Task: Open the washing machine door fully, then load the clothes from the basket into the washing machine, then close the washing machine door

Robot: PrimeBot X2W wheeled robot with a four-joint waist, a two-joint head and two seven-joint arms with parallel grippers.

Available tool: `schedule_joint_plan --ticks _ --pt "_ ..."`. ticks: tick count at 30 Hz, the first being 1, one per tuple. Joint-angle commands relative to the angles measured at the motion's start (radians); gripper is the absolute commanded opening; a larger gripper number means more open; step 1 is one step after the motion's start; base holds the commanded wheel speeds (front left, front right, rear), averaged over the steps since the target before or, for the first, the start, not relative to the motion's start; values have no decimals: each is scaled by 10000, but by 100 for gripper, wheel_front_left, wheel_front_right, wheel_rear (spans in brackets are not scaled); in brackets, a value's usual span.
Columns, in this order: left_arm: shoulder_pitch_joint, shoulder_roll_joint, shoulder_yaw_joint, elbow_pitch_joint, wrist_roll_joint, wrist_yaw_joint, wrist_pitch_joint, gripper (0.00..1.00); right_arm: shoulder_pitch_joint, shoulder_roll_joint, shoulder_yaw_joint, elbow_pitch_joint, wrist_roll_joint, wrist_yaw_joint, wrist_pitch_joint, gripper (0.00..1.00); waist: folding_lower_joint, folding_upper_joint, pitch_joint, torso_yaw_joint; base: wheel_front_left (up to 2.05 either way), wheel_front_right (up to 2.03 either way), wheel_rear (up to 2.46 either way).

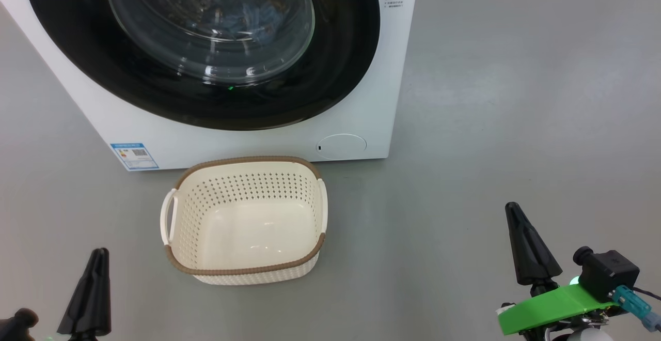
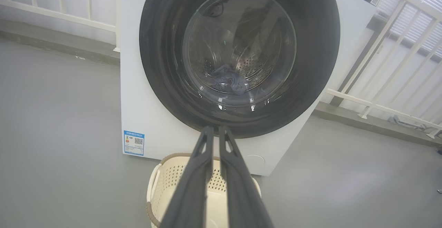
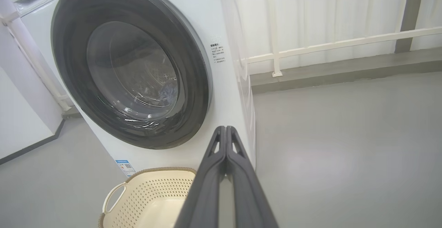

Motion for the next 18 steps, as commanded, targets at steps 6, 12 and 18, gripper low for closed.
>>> schedule_joint_plan --ticks 6,12,18 --pt "-137 71 266 -59 -577 3 193 0 -214 -99 -56 -143 852 -3 163 0 -21 -1 -23 6 0 0 0" --pt "-205 -73 344 13 -1048 2 361 0 -251 -128 -94 -80 1545 -4 301 0 -21 -1 -65 12 0 0 0" --pt "-267 -219 423 70 -1517 2 529 0 -281 -152 -139 -24 2233 -6 444 0 -21 -1 -108 18 0 0 0"
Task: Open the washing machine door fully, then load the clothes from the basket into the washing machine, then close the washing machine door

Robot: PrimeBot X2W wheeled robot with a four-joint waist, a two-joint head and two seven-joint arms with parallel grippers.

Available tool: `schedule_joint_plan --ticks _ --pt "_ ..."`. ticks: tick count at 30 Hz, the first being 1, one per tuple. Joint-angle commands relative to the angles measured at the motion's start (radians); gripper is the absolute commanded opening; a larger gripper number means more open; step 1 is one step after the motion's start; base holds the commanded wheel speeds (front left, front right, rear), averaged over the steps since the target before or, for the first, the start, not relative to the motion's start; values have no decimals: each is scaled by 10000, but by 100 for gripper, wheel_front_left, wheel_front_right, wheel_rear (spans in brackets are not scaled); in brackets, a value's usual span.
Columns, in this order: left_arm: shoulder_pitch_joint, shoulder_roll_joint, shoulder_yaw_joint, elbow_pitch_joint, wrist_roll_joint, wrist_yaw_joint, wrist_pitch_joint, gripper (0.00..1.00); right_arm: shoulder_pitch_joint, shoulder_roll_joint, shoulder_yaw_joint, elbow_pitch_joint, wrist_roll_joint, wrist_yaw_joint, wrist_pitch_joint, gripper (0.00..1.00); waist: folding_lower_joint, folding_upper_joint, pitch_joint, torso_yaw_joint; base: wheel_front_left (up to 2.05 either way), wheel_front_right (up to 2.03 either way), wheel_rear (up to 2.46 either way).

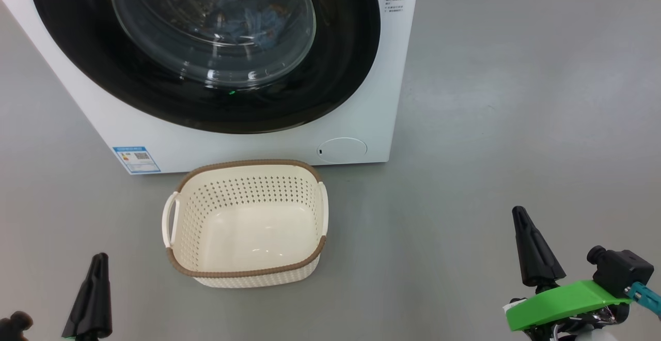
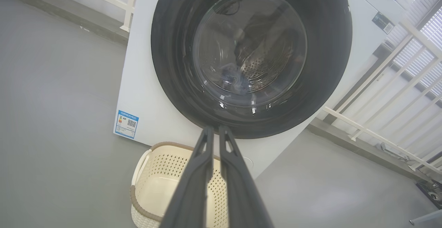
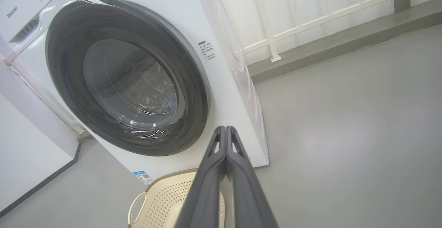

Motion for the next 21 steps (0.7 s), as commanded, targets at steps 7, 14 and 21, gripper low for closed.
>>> schedule_joint_plan --ticks 7,14,21 --pt "-309 -21 319 -65 -734 2 285 0 -310 -137 -134 -144 1109 -7 212 0 0 0 -58 9 0 0 0" --pt "-363 -169 401 -20 -1199 3 455 0 -338 -152 -190 -90 1783 -9 363 0 0 0 -100 14 0 0 0" --pt "-427 -344 499 34 -1742 3 656 0 -371 -166 -262 -27 2569 -10 545 0 0 0 -150 21 0 0 0"
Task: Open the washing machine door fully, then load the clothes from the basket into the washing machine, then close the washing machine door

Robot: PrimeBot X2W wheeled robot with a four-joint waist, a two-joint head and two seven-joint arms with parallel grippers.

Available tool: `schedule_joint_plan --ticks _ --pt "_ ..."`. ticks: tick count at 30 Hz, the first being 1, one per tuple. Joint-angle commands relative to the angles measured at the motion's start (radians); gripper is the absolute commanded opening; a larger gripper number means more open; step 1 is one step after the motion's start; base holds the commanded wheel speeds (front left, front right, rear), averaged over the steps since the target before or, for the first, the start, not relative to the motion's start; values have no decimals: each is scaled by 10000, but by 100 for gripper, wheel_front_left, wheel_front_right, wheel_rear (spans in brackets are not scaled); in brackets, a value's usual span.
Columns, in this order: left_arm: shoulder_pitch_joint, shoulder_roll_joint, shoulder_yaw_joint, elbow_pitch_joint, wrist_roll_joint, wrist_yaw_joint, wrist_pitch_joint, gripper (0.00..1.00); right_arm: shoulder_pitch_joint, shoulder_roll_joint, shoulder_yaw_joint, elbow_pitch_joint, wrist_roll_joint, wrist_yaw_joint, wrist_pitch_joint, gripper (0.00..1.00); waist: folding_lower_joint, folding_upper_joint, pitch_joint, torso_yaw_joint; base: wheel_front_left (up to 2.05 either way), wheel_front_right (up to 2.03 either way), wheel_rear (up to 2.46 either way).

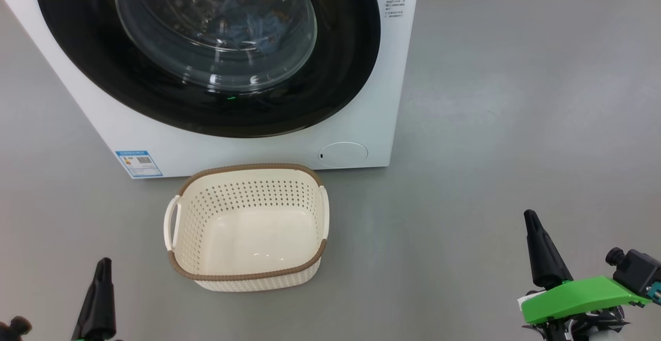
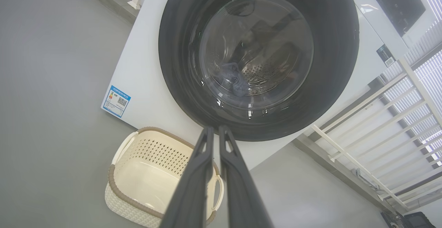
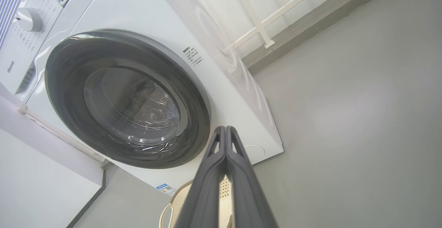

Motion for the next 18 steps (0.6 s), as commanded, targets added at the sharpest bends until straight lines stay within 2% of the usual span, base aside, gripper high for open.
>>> schedule_joint_plan --ticks 1,18 --pt "-377 96 245 -123 -258 1 71 0 -355 -148 7 -204 285 -11 46 0 0 -1 -10 2 0 0 0" --pt "-534 -333 490 14 -1568 2 564 0 -437 -165 -191 -48 2170 -15 507 0 -1 -1 -130 18 0 0 0"
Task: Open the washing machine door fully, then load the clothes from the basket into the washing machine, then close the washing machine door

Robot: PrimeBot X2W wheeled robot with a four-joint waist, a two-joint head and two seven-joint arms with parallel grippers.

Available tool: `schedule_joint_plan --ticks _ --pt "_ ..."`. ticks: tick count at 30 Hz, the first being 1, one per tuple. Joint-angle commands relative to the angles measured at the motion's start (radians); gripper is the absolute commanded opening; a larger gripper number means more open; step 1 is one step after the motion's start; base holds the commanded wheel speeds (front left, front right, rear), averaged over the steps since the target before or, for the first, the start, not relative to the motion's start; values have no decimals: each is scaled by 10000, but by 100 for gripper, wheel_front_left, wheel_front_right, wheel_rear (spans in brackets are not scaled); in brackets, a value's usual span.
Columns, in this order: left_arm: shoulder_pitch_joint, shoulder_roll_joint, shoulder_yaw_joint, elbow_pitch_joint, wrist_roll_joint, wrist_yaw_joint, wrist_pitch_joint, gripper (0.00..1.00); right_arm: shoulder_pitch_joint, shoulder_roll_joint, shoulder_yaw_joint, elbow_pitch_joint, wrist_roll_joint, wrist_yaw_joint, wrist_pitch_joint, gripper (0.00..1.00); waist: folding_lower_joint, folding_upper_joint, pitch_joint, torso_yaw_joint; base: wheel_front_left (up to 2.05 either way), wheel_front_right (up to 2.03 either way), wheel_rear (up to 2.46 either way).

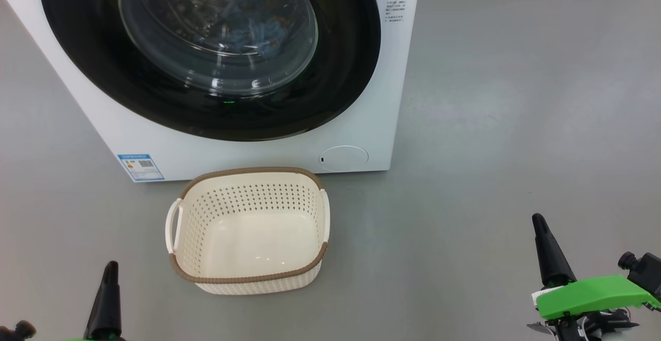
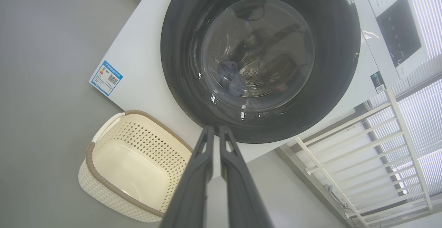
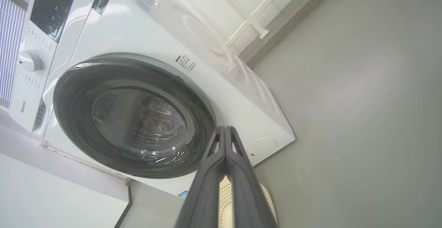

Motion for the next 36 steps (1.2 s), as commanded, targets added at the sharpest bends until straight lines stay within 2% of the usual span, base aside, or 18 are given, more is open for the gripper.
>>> schedule_joint_plan --ticks 1,36 --pt "-483 107 312 -131 -222 2 66 0 -429 -158 54 -198 334 -15 56 0 0 0 -12 2 0 0 0" --pt "-810 -792 838 154 -2905 4 1099 0 -603 -140 -427 129 4155 -23 1064 0 0 0 -260 36 0 0 0"
